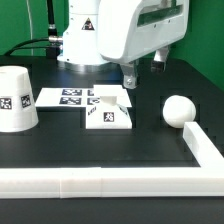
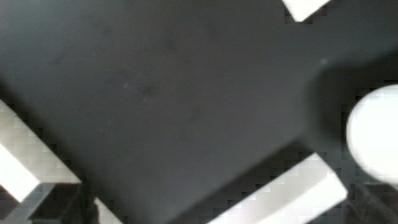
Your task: Assemble lamp
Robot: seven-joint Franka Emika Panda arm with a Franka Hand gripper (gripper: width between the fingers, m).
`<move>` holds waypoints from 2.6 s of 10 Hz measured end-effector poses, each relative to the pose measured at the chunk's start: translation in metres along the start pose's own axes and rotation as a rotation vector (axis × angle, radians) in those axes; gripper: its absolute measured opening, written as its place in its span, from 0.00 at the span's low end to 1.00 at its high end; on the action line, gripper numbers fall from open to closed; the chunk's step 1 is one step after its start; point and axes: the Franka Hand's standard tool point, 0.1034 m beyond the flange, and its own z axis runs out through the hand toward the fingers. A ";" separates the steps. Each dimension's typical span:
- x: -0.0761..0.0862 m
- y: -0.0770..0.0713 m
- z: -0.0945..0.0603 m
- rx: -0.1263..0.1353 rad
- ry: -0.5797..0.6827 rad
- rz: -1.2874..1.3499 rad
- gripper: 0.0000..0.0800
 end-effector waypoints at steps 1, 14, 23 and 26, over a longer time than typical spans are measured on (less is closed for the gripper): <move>-0.023 -0.008 0.004 -0.001 -0.003 -0.004 0.87; -0.069 -0.042 0.034 0.017 -0.003 0.621 0.87; -0.073 -0.054 0.044 0.067 0.013 1.008 0.87; -0.074 -0.053 0.048 0.066 0.015 1.000 0.87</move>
Offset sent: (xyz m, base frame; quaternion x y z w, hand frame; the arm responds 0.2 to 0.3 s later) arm -0.0388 -0.0287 -0.0141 -0.0177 0.0143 -0.0105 0.9997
